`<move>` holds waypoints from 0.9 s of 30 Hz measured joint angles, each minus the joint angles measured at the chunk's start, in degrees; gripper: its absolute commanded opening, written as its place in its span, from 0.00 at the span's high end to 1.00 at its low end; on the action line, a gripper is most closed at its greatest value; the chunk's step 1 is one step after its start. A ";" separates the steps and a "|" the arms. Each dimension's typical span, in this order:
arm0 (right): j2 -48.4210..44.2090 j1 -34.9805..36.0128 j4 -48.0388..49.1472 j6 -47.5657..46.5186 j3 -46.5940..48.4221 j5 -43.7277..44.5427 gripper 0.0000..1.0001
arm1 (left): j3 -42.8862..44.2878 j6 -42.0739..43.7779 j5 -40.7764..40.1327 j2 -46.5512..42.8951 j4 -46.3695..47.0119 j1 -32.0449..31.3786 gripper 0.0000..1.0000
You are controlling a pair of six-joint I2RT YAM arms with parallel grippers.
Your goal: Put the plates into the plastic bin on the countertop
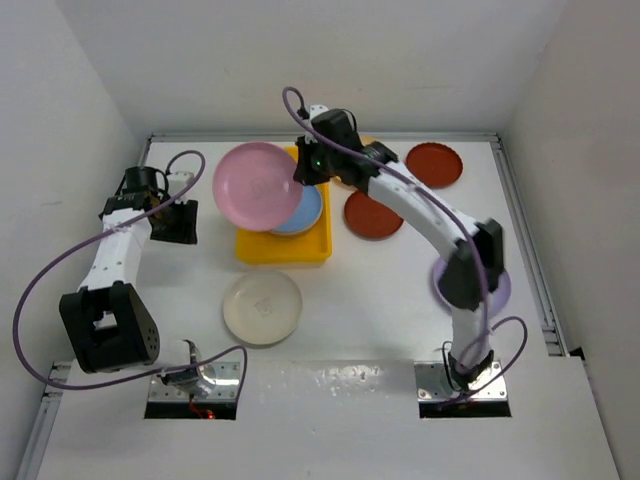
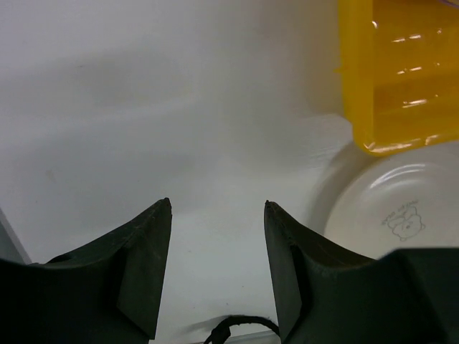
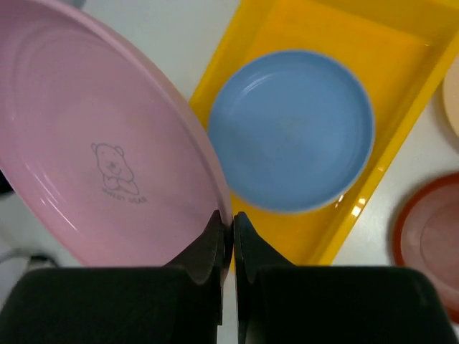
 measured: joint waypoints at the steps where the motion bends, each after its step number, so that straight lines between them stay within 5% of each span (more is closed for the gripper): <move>1: 5.07 -1.07 0.28 1.27 4.11 0.68 1.00 | 0.00 -0.22 -0.07 0.02 0.28 0.46 0.43; 8: 28.44 -6.51 0.63 12.37 13.92 3.85 1.00 | -0.76 -1.01 -0.66 1.40 1.88 2.08 0.43; 27: 23.71 -7.19 3.32 25.03 2.67 5.44 1.00 | -0.90 0.28 -0.11 5.73 2.43 2.16 0.43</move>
